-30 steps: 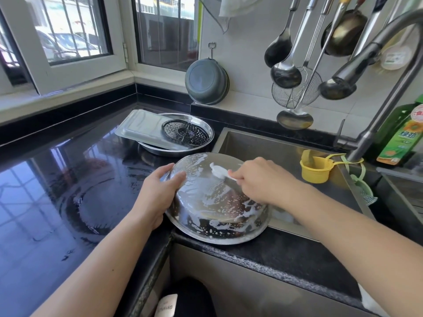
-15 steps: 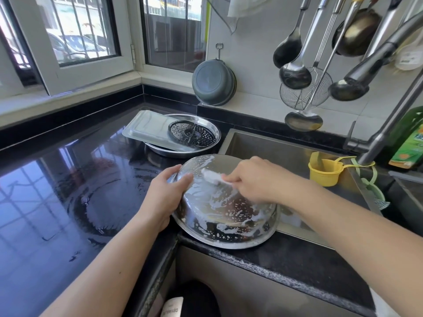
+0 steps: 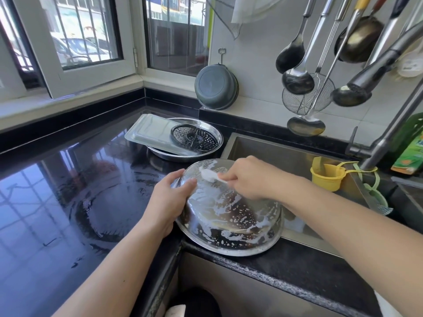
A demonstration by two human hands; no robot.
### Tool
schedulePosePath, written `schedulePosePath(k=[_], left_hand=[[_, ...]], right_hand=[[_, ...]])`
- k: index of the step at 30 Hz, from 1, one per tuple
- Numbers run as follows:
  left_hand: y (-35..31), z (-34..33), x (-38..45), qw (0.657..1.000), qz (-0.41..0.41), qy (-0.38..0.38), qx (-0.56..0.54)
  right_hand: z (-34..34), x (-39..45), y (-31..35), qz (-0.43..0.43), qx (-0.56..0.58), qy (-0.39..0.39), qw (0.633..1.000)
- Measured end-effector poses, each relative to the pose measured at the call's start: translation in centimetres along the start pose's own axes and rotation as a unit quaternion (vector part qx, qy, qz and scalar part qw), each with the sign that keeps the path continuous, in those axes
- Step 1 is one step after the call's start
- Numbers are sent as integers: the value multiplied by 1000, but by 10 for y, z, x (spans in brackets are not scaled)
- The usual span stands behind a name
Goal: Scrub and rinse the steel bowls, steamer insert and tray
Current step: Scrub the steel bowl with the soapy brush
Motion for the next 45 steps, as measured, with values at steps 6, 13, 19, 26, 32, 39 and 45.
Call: schedulePosePath(k=[6, 13, 19, 26, 32, 39, 45], left_hand=[[-2, 1, -1, 1000, -4, -6, 9], [-4, 1, -1, 999, -17, -13, 27], [-3, 3, -2, 999, -11, -17, 38], [-2, 3, -1, 999, -8, -19, 33], [-1, 2, -1, 999, -11, -13, 34], [1, 1, 0, 999, -8, -14, 30], [0, 2, 1, 999, -11, -19, 25]], right_hand=[[28, 28, -30, -81, -33, -69, 994], [23, 50, -15, -71, -33, -51, 996], [25, 66, -13, -99, -66, -31, 992], [45, 56, -34, -176, -122, -29, 976], [44, 39, -43, -197, -229, 90, 949], [38, 37, -53, -152, -207, 94, 962], [34, 44, -48, -164, -79, 1, 983]])
Point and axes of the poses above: each hand's wrist, its own x-axis towards the middle knuckle, its own z-axis out of the back of the hand, y = z × x, the point moved 7 cm from there along x, towards the middle knuckle, and after that the axes turned 15 degrees about x, right-handed, at the moved point
